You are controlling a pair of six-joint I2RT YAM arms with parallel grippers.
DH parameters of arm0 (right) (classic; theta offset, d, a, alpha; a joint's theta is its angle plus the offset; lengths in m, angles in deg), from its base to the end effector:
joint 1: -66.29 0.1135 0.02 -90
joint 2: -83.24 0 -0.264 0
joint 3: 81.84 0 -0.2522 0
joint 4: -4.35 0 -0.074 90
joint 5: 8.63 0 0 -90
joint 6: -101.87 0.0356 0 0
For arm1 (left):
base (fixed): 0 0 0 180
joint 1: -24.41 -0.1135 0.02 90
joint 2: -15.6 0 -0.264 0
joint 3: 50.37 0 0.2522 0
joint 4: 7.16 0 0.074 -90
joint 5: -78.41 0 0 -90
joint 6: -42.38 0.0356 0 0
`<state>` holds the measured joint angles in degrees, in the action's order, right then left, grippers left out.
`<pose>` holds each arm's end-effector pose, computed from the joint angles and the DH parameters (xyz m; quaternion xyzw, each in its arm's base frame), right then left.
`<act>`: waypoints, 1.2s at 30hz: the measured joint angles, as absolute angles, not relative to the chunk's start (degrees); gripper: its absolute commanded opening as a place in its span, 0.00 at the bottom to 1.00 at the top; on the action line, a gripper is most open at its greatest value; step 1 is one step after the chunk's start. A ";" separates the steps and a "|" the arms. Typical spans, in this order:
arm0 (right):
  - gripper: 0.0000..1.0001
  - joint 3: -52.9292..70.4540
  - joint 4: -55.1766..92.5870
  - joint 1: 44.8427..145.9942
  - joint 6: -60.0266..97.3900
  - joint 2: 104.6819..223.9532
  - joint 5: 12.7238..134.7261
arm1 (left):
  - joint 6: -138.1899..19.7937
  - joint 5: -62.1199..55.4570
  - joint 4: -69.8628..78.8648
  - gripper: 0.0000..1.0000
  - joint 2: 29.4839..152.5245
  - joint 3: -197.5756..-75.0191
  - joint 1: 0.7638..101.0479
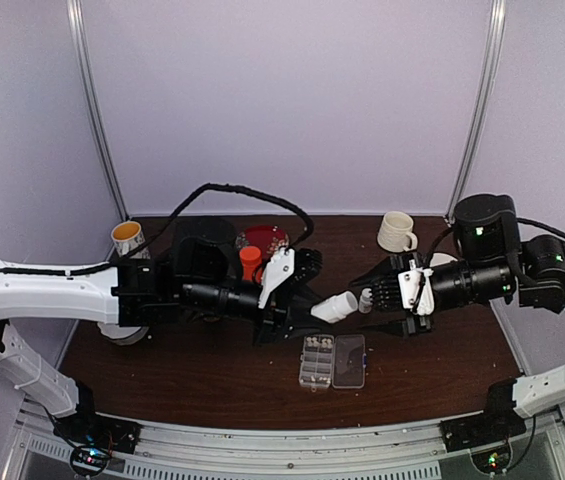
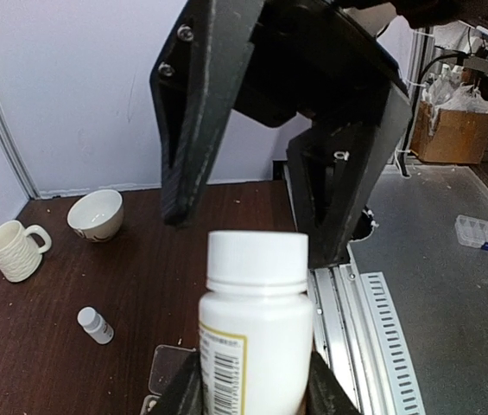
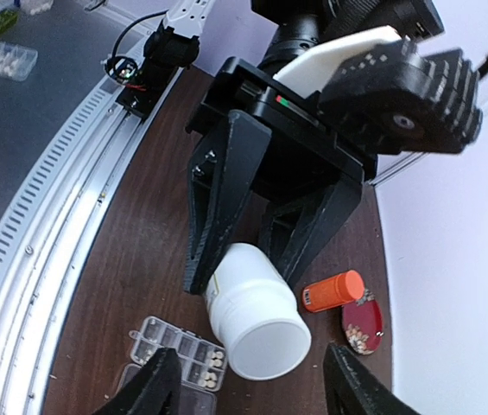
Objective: Sort the pills into containers
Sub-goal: Screw the lid of the pill bottle onto the pill bottle, then pass from the left arm to the right
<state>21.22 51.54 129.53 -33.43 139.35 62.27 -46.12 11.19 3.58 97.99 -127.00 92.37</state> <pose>0.0819 0.1883 0.3745 -0.7313 0.4183 0.2203 0.4916 0.1142 -0.3188 0.3195 0.5446 0.5782 -0.4538 0.4039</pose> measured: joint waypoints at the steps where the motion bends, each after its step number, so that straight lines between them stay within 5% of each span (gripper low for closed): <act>1: 0.50 20.67 51.91 129.53 -34.48 139.70 62.23 | -46.27 11.52 3.53 0.00 97.94 -126.87 92.37; 36: 0.41 8.87 65.35 129.53 -45.43 148.40 59.04 | -46.69 14.21 4.12 0.00 97.86 -126.28 92.37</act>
<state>8.87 65.35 129.53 -45.43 148.40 59.04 -46.69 14.21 4.12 97.86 -126.28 92.37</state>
